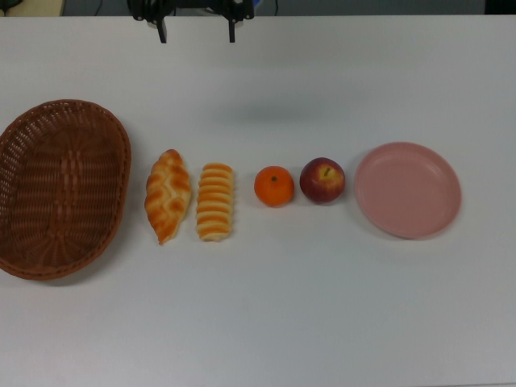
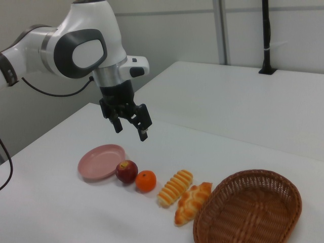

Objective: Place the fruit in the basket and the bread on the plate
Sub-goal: 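Move the gripper down over the red apple and grasp it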

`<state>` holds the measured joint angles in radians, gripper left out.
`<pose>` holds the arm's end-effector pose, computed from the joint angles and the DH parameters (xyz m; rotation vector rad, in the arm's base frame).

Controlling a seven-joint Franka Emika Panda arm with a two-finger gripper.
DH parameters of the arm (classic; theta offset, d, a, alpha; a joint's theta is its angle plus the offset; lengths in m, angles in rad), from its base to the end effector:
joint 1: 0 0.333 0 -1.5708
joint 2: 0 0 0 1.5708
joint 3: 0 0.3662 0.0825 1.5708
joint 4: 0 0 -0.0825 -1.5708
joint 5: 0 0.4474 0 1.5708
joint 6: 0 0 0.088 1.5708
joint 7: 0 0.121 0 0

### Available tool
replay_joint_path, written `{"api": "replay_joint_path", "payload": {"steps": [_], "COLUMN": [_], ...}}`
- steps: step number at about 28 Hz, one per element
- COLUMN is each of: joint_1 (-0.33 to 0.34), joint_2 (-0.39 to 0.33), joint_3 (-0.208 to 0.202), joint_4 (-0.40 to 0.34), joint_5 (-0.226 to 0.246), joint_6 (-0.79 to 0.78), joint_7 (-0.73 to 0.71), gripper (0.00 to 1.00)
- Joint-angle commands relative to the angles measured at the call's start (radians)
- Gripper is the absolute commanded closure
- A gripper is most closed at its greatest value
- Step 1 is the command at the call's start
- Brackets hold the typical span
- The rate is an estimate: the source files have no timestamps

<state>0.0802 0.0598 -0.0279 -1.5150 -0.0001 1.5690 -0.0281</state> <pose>0.6384 0.0340 0.6528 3.1372 0.1263 -0.0090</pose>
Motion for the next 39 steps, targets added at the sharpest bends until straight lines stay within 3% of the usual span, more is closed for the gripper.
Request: {"api": "replay_joint_path", "payload": {"steps": [1, 16, 24, 32, 39], "joint_1": [0.059, 0.162, 0.236, 0.279, 0.280], "joint_2": [0.020, 0.164, 0.258, 0.284, 0.302], "joint_3": [0.009, 0.023, 0.023, 0.023, 0.022], "joint_4": [-0.074, -0.080, -0.093, -0.169, -0.168], "joint_5": [0.035, 0.035, 0.026, 0.022, 0.023], "joint_6": [-0.015, 0.150, 0.273, 0.465, 0.485], "joint_7": [0.002, 0.005, 0.099, 0.249, 0.260], "gripper": [0.00, 0.00, 0.00, 0.00, 0.00]}}
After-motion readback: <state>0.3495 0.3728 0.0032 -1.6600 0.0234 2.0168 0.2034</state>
